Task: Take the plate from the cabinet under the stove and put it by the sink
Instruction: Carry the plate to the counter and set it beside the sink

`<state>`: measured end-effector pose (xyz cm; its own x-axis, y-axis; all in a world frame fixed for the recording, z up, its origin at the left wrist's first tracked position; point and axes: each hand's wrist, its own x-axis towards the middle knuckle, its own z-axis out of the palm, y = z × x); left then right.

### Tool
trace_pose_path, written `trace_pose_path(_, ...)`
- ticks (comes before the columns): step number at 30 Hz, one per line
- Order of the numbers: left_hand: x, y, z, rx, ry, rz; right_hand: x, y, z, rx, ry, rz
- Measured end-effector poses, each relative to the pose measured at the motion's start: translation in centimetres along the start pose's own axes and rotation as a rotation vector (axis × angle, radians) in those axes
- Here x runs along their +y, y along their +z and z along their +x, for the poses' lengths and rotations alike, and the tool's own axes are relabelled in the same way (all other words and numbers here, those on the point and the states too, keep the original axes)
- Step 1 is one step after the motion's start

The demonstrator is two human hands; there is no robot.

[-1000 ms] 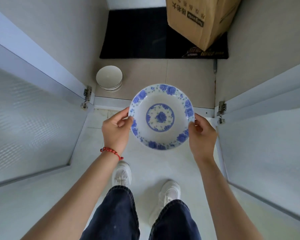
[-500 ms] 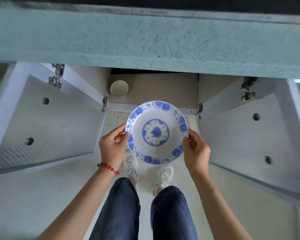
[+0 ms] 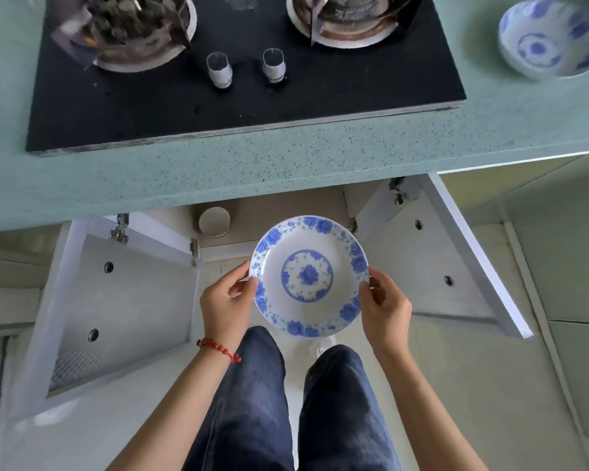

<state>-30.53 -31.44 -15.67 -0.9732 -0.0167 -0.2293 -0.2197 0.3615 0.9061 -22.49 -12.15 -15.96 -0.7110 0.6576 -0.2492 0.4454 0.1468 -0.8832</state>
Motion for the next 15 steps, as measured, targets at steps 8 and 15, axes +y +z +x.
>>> trace_pose_path(8,2.3,-0.9,3.7,-0.321,0.109,0.070,-0.8,1.4,-5.1,0.376,0.079,0.120)
trace_pose_path(15,4.2,-0.3,3.0,-0.664,0.236,0.117,-0.6,1.6,-11.7,0.698,0.191,0.199)
